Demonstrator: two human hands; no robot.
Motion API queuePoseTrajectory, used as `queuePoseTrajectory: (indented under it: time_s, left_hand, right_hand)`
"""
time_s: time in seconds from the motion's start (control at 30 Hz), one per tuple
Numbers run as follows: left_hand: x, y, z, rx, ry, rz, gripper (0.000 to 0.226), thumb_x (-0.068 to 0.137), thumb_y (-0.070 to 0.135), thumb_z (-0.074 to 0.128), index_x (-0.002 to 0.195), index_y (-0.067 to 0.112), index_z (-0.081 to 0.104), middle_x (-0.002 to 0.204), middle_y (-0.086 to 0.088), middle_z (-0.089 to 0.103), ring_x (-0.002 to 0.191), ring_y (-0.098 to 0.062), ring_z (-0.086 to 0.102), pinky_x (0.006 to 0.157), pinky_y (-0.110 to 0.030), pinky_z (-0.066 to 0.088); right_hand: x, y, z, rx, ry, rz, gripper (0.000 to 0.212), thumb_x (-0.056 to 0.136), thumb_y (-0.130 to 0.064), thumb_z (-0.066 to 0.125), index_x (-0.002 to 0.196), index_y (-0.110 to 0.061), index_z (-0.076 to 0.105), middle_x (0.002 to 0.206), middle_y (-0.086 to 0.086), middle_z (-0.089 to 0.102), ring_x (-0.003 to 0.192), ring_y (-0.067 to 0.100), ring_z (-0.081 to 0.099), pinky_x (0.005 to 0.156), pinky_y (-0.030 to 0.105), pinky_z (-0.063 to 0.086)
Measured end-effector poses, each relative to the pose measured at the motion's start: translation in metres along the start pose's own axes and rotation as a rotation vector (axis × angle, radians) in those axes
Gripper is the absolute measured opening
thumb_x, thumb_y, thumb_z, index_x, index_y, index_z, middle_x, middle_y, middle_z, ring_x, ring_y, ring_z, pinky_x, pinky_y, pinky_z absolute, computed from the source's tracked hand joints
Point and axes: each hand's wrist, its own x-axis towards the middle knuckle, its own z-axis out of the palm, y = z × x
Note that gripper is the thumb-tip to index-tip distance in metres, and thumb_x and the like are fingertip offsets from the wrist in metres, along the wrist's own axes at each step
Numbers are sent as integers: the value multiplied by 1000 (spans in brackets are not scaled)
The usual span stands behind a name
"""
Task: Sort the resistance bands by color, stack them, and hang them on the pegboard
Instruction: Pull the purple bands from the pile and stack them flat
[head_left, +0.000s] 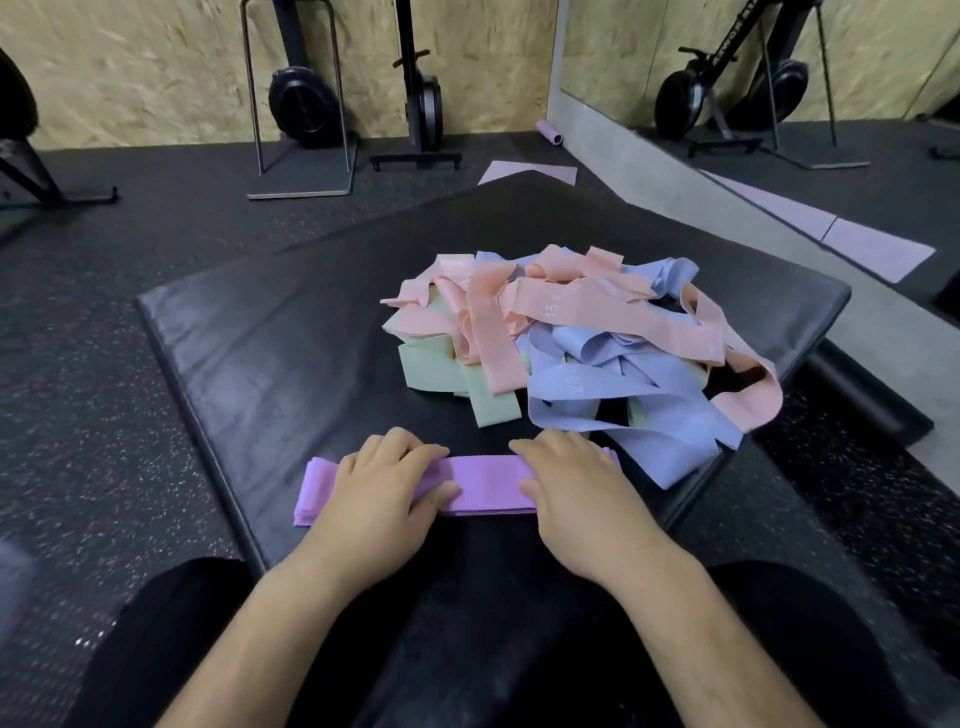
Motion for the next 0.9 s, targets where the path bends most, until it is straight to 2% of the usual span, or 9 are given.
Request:
queuePoseTrajectory:
  time_s: [0.1, 0.2, 0.3, 0.43, 0.53, 0.63, 0.77, 0.83, 0.9]
  left_hand:
    - [2, 3, -6, -2, -37, 9, 22, 100, 51, 50, 117, 38, 54, 109, 18, 39, 105, -7, 36, 90, -27, 25]
    - [0, 3, -5, -9, -12, 25, 11, 99, 48, 52, 104, 37, 52, 106, 17, 41, 102, -9, 39, 88, -30, 29]
    - [-2, 3, -1, 34, 42, 56, 20, 95, 49, 44, 102, 33, 52, 101, 15, 46, 95, -13, 43, 81, -32, 31]
    - [-8, 3, 2, 73, 109, 120, 32, 93, 44, 41, 117, 27, 54, 99, 10, 50, 91, -18, 49, 85, -33, 35]
    - [-13, 3, 3, 127, 172, 198, 45, 95, 40, 46, 129, 14, 58, 102, 0, 54, 91, -24, 55, 90, -34, 38]
    - [-22, 1, 2, 176, 243, 255, 34, 97, 39, 49, 113, 13, 63, 101, -3, 53, 87, -27, 53, 82, -35, 39]
    - [-29, -2, -4, 283, 274, 283, 31, 98, 40, 47, 102, 15, 64, 94, -1, 57, 82, -28, 54, 78, -36, 37]
    - [-33, -7, -10, 287, 243, 267, 34, 97, 45, 45, 99, 16, 64, 89, 2, 59, 82, -28, 56, 80, -37, 36]
    - [-39, -16, -20, 269, 214, 249, 35, 94, 51, 45, 97, 21, 62, 87, 7, 60, 84, -23, 56, 84, -36, 35]
  right_hand:
    - [1, 0, -1, -1, -27, 10, 40, 107, -27, 41, 147, -25, 38, 140, -5, 38, 134, 19, 32, 107, 32, 25]
    - [-1, -1, 1, 21, -25, 4, 33, 106, -26, 41, 139, -24, 42, 134, -4, 38, 127, 20, 34, 101, 30, 25]
    - [-4, -2, 4, 12, 40, -15, 23, 104, -23, 44, 126, -24, 46, 125, -6, 43, 119, 19, 40, 88, 26, 18]
    - [-9, -2, 14, -41, 171, -56, 16, 97, -19, 51, 112, -24, 51, 108, -9, 54, 102, 21, 52, 94, 33, 30]
    - [-18, -1, 21, -34, 274, -77, 26, 90, -17, 62, 115, -20, 56, 106, -5, 58, 99, 24, 55, 95, 36, 34]
    - [-28, 3, 22, -93, 365, -128, 36, 82, -13, 71, 116, -18, 61, 107, -1, 60, 99, 26, 57, 103, 34, 29]
    - [-37, 11, 15, -151, 360, -146, 26, 87, -15, 68, 111, -24, 64, 106, -6, 58, 98, 20, 58, 110, 35, 24]
    - [-41, 20, 8, -97, 344, -129, 20, 91, -20, 67, 109, -27, 63, 105, -10, 59, 102, 16, 56, 110, 32, 21]
    - [-44, 32, 0, -1, 322, -119, 15, 91, -24, 66, 106, -29, 64, 103, -12, 58, 102, 13, 52, 103, 26, 21]
